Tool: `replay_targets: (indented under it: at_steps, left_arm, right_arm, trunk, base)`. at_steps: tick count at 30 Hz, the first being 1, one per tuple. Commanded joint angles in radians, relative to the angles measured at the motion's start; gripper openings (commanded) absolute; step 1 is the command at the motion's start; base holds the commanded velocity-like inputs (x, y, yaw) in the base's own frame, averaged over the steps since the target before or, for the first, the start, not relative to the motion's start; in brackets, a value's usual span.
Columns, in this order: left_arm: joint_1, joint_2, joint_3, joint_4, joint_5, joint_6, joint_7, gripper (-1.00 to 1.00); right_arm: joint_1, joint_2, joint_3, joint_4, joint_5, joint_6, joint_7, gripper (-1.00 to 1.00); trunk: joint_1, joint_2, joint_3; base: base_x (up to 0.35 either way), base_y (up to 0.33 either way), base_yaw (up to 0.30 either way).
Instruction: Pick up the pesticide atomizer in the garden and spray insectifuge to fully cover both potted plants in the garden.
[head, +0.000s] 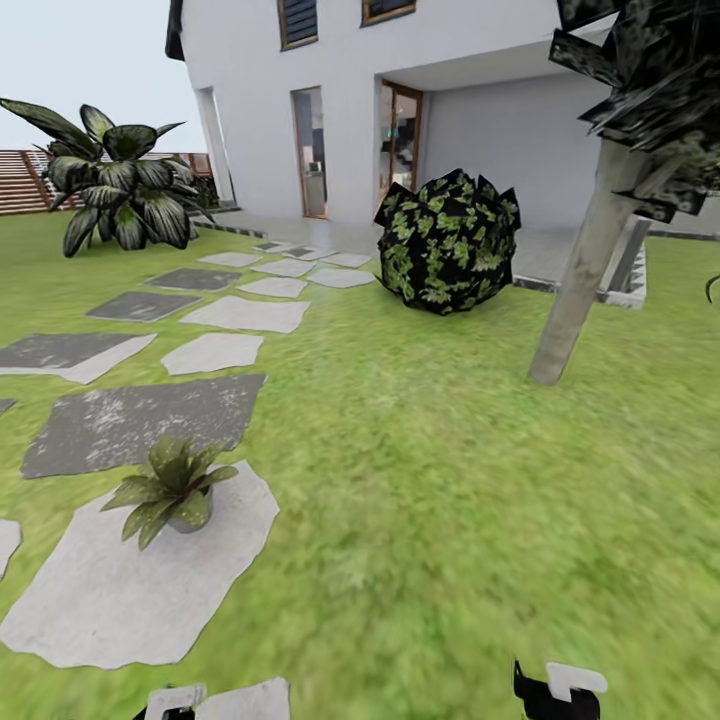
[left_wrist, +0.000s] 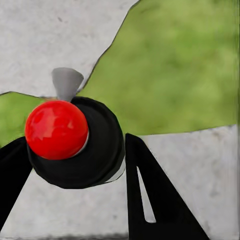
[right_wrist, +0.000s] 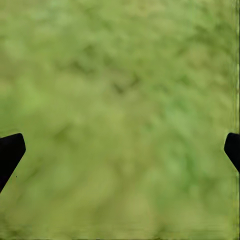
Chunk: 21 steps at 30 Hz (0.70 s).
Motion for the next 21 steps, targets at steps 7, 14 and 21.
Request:
replay_targets:
  at_steps: [7, 14, 21]
  left_arm:
    - [0.000, 0.001, -0.004, 0.001, 0.007, -0.003, -0.002, -1.00]
    - [0.000, 0.003, -0.005, 0.001, 0.007, -0.002, -0.002, -1.00]
    - [0.000, 0.003, -0.005, 0.001, 0.007, -0.002, -0.002, -1.00]
  right_arm:
    - [-0.001, -0.001, -0.006, 0.000, 0.008, -0.003, -0.003, 1.00]
    - [-0.001, 0.000, -0.004, 0.001, 0.009, -0.003, -0.003, 1.00]
    - [-0.001, 0.000, -0.004, 0.001, 0.009, -0.003, -0.003, 1.00]
  trunk:
    - [-0.001, 0.000, -0.001]
    - [-0.001, 0.000, -0.001]
    - [-0.001, 0.000, -0.001]
  base:
    - [-0.316, 0.167, -0.300]
    - [-0.309, 0.194, -0.300]
    - [-0.202, 0.254, -0.300]
